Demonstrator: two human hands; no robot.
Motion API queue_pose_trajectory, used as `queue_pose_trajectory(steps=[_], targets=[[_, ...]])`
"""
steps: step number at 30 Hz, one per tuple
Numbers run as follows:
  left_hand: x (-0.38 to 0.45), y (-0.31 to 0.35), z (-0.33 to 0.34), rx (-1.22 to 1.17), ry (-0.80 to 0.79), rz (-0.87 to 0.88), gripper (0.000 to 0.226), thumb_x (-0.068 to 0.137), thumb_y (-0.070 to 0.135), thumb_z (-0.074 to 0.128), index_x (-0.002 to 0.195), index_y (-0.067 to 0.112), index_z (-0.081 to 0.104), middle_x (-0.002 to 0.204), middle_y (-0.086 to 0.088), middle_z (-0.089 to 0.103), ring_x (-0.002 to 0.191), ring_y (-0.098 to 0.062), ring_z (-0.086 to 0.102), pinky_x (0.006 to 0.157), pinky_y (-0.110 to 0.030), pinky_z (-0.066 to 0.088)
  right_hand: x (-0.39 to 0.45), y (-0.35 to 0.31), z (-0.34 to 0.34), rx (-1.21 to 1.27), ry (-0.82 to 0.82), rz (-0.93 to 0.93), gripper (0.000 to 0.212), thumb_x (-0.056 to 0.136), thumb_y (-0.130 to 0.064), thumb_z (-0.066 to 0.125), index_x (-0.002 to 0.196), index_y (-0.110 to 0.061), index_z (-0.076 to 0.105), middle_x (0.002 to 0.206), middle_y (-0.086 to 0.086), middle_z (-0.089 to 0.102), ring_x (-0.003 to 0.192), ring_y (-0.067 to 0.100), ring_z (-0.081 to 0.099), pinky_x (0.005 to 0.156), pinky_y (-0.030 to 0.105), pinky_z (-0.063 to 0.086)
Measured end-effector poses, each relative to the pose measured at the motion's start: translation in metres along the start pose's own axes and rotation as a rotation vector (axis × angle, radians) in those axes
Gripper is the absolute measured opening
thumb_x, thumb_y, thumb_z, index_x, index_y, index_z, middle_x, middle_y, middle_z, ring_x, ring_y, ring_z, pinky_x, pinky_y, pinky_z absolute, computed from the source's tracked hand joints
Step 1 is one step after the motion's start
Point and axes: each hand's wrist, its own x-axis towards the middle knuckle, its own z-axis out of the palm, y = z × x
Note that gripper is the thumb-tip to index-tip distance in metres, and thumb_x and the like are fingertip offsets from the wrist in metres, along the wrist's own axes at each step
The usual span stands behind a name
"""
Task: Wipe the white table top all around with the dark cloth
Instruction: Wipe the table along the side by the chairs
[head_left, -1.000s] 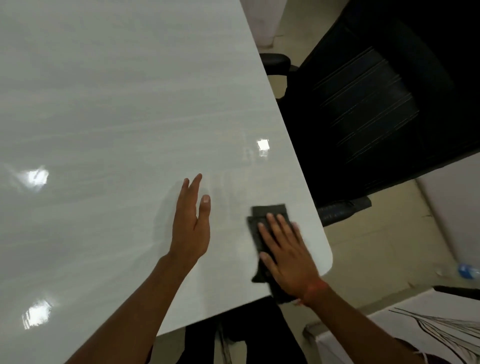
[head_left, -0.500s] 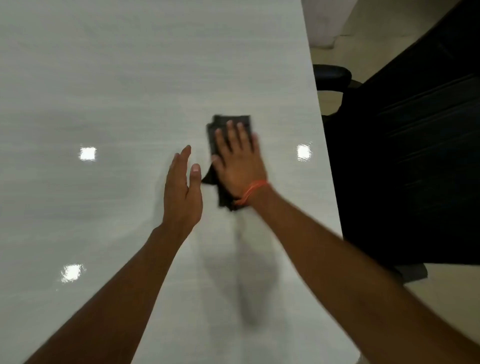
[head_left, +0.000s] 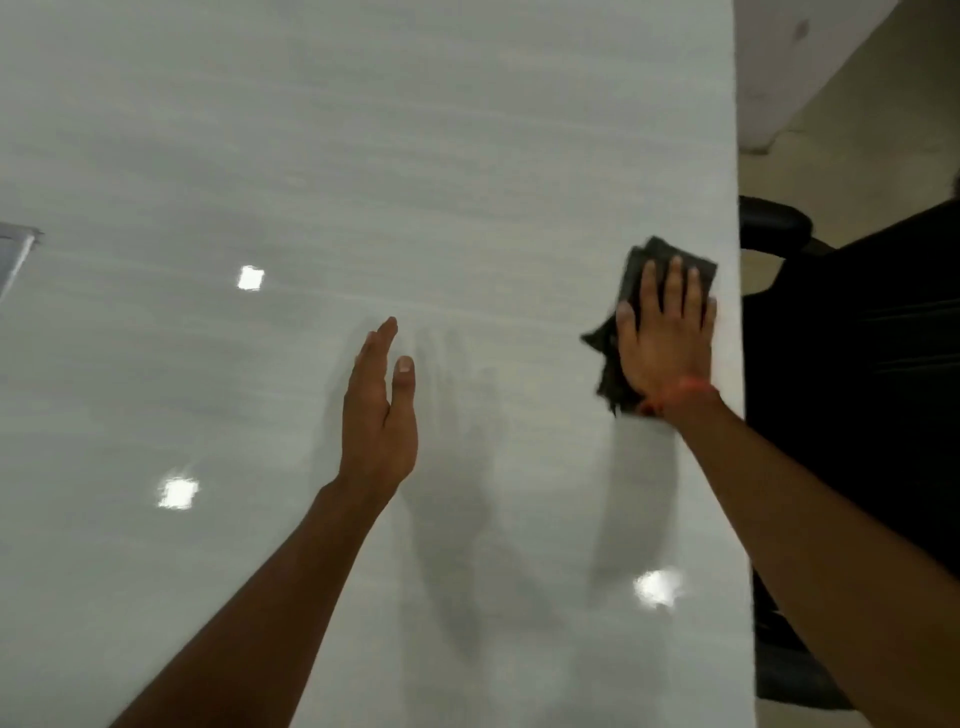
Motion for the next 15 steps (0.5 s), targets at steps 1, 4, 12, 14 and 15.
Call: queue_pose_trajectory(steps=[1,4,12,14,15], targets=[[0.000,-0.004,-0.007,-0.002,0.024,-0.015,0.045,0.107,0.032,0.035,0.150,0.021,0.040,0.156,0.005,0.041,0.147,-0.007,0.030,0.123,-0.034,0.025,0.026,-0.032,0.004,0.009,0.004,-0.030,0.070,0.097,-0.049,0.016,0.158,-0.014,0.018,0.164,0.018,0.013,0.152,0.037,0.009,0.121,0.057,0.009],[-0.002,-0.019,-0.043,0.009,0.143,-0.020,0.044,0.107,0.030,0.036,0.149,0.019,0.042,0.153,0.006,0.044,0.143,-0.002,0.034,0.121,-0.027,0.027,0.060,-0.162,0.020,0.011,-0.021,-0.211,0.066,0.100,-0.044,0.027,0.158,-0.013,0.016,0.165,0.019,0.009,0.152,0.040,0.005,0.121,0.057,0.006],[-0.018,-0.030,-0.065,0.116,0.500,-0.314,0.050,0.110,0.039,0.027,0.155,0.018,0.029,0.158,0.001,0.036,0.147,-0.013,0.031,0.121,-0.026,0.023,-0.170,-0.295,0.067,-0.044,-0.139,-1.072,0.065,0.101,-0.046,0.031,0.157,-0.016,0.020,0.165,0.011,0.013,0.153,0.034,-0.004,0.119,0.054,0.013],[-0.031,-0.028,-0.089,0.079,0.281,-0.059,0.046,0.108,0.034,0.034,0.151,0.017,0.039,0.153,0.007,0.042,0.144,-0.004,0.035,0.119,-0.021,0.026,-0.221,-0.232,0.069,0.016,-0.189,-1.116,0.058,0.103,-0.044,0.034,0.155,-0.020,0.029,0.165,0.007,0.019,0.154,0.030,0.001,0.121,0.053,0.013],[-0.039,-0.023,-0.099,0.031,0.216,0.008,0.046,0.106,0.034,0.035,0.149,0.017,0.043,0.152,0.007,0.044,0.143,-0.004,0.035,0.119,-0.023,0.026,-0.233,-0.194,0.064,0.031,-0.202,-1.065,0.058,0.103,-0.044,0.036,0.155,-0.021,0.029,0.165,0.006,0.019,0.154,0.028,0.004,0.121,0.053,0.014]])
